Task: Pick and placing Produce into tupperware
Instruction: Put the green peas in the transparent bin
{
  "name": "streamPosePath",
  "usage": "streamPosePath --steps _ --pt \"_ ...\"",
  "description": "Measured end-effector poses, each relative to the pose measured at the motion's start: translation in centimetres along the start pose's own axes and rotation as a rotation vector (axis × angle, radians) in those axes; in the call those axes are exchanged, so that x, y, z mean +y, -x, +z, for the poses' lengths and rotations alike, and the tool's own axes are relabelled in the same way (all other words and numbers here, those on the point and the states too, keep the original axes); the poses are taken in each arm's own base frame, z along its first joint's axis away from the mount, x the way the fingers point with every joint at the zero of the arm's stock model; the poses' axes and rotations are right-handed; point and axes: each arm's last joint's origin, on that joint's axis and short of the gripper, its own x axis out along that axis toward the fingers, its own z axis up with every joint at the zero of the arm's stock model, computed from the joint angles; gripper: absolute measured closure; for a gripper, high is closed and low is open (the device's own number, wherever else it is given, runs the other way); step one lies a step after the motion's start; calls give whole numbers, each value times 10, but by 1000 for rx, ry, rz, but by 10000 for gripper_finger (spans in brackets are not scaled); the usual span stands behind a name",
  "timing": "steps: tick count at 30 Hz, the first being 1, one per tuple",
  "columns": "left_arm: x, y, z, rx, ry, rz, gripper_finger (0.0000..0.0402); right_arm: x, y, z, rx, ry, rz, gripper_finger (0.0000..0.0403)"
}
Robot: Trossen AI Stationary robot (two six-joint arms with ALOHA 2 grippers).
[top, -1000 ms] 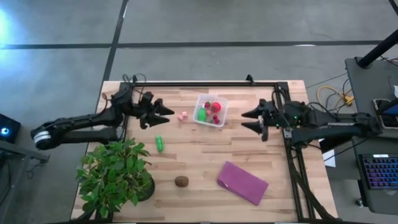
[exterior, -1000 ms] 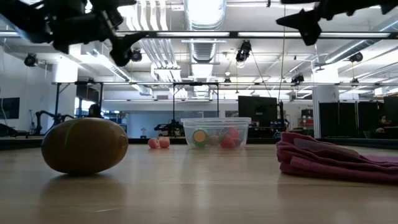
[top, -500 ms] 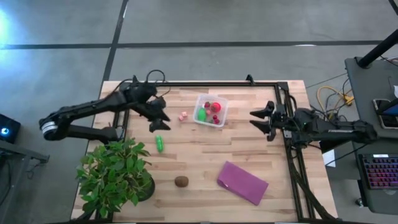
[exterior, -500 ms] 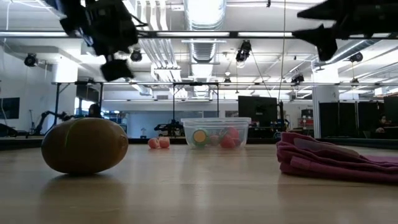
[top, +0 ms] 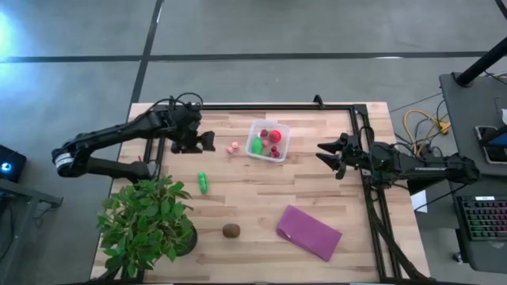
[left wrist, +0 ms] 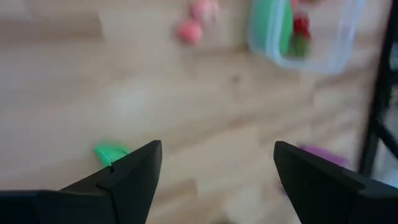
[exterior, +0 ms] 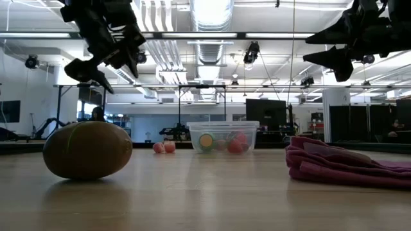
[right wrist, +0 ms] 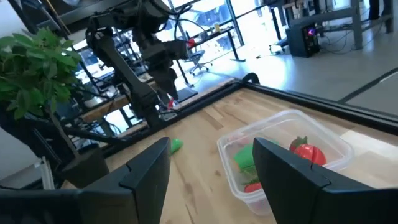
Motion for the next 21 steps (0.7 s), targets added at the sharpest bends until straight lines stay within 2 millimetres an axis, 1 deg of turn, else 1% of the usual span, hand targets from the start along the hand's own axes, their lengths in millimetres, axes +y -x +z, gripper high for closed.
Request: streamPosePath --steps 2,5,7,9,11,14,17,21 --pt "-2 -5 5 -52 56 17 107 0 0 0 -4 3 -2 184" --pt "2 -8 1 -26 166 99 107 0 0 0 3 3 -5 184" --pt "8 -7 -5 -39 210 211 107 0 0 -1 9 3 -7 184" --pt "21 -4 -13 -47 263 375 107 -1 0 -2 17 -3 -11 184" --pt "27 1 -19 -43 292 446 107 -1 0 -3 31 -8 -3 184" --pt "26 5 -25 -39 285 428 107 2 0 -2 45 15 88 184" --pt "20 5 -24 -59 268 363 107 6 1 -1 54 53 190 184" --pt "15 -1 -20 -77 250 318 107 2 0 -11 60 29 179 184"
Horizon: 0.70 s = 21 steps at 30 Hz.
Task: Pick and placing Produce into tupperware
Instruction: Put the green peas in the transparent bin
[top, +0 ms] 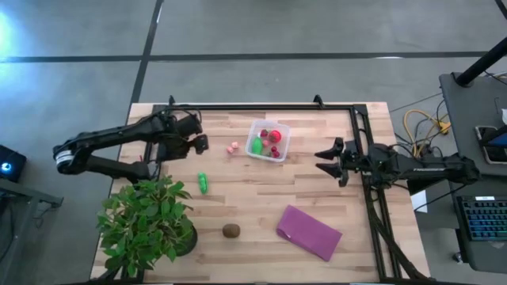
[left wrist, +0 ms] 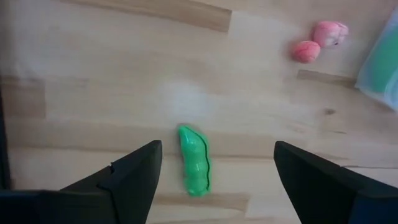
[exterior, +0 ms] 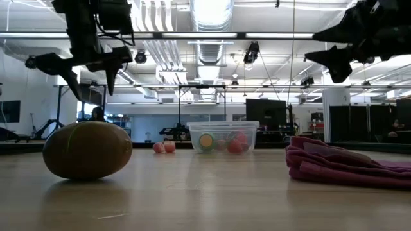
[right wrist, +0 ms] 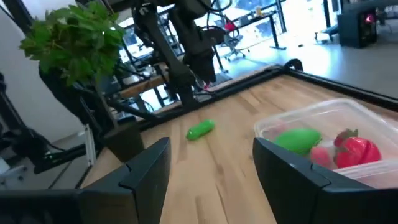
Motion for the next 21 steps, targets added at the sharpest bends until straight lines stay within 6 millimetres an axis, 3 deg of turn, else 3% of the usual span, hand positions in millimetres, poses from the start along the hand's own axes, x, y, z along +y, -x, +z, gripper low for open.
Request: streamPosePath --steps 7,11,21 --pt "-7 -14 3 -7 -73 61 107 0 1 1 -130 -8 54 184" --pt "-11 -27 4 11 -122 121 107 -3 3 -9 -140 -49 62 184" --pt "-10 -42 -3 47 -46 290 107 -14 3 -36 61 -287 -33 184"
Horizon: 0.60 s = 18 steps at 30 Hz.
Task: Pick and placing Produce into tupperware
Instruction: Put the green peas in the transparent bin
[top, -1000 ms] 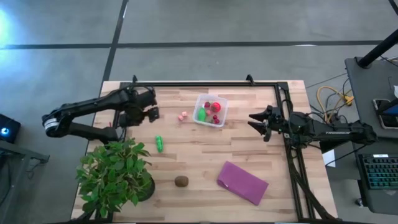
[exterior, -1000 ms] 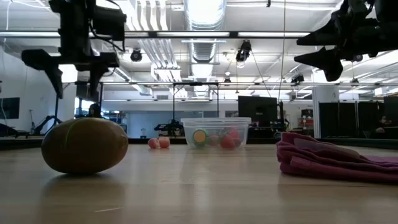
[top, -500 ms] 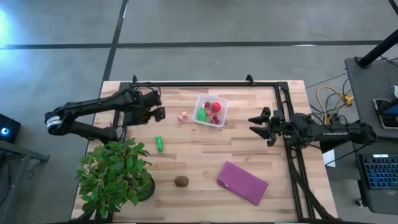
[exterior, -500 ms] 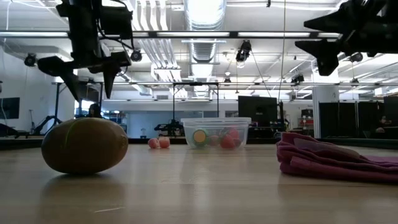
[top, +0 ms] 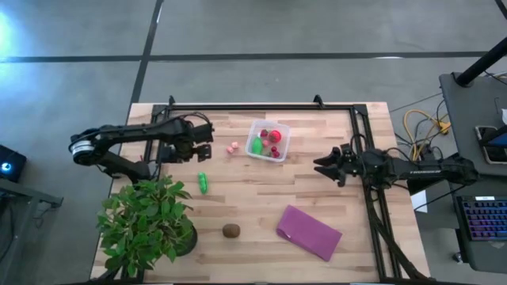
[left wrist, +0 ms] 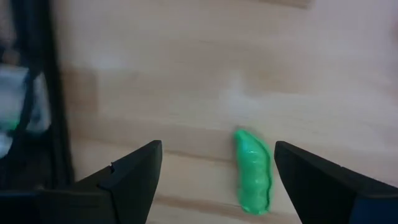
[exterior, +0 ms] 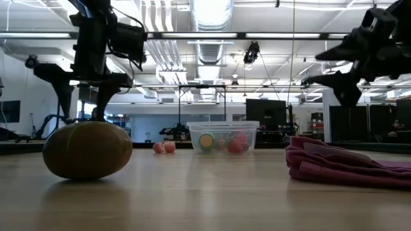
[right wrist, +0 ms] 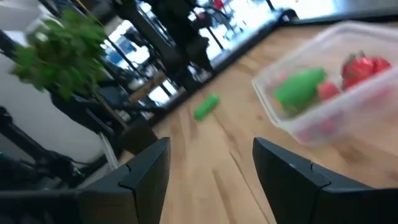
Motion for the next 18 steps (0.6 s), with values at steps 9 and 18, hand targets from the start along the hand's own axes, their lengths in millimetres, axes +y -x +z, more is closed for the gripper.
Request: streamPosePath --steps 9,18 --pt "-13 2 -36 -28 197 -93 107 -4 -1 -6 59 19 -44 184" --pt "-18 1 -73 -60 237 -168 107 -4 -1 -5 56 20 -42 184"
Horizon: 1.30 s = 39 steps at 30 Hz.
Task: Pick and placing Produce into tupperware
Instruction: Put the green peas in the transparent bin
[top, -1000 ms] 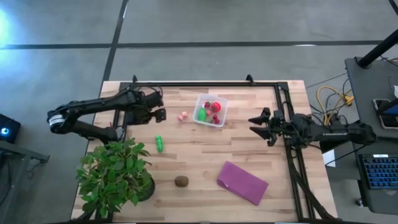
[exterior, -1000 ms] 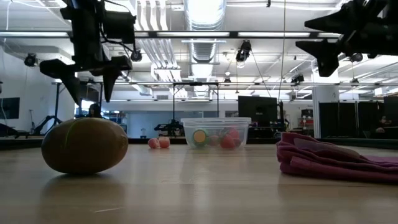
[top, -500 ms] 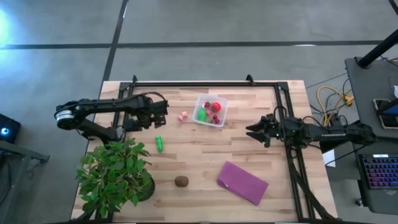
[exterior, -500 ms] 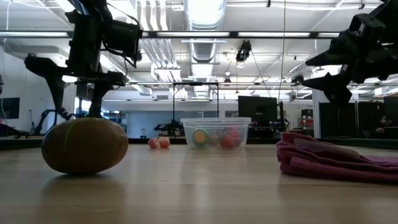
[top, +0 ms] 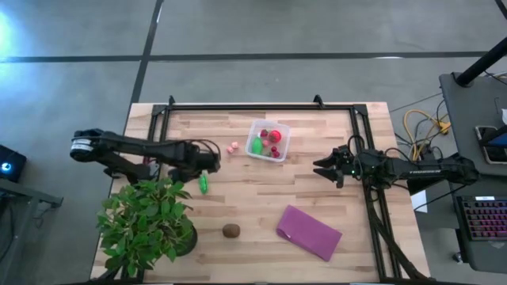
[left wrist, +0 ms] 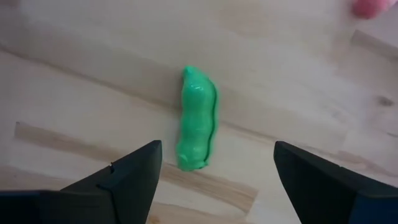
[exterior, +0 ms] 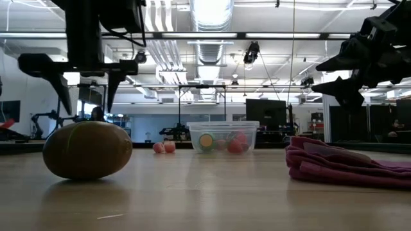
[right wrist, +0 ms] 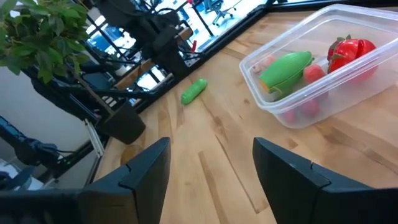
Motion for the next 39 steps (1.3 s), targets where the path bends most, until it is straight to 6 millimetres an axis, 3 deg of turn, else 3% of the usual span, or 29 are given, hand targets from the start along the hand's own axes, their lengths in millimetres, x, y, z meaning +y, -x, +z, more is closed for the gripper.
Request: streamPosePath --steps 10,15,29,39 --pt "1 -7 -11 -8 -121 35 107 0 0 0 1 3 -1 184" --pt "0 -14 -15 6 -29 76 107 0 0 0 1 3 -1 184" --pt "-11 -52 -26 -21 -150 226 107 0 0 0 0 2 0 184" --pt "-15 -62 -31 16 -154 231 107 0 0 0 1 2 0 184"
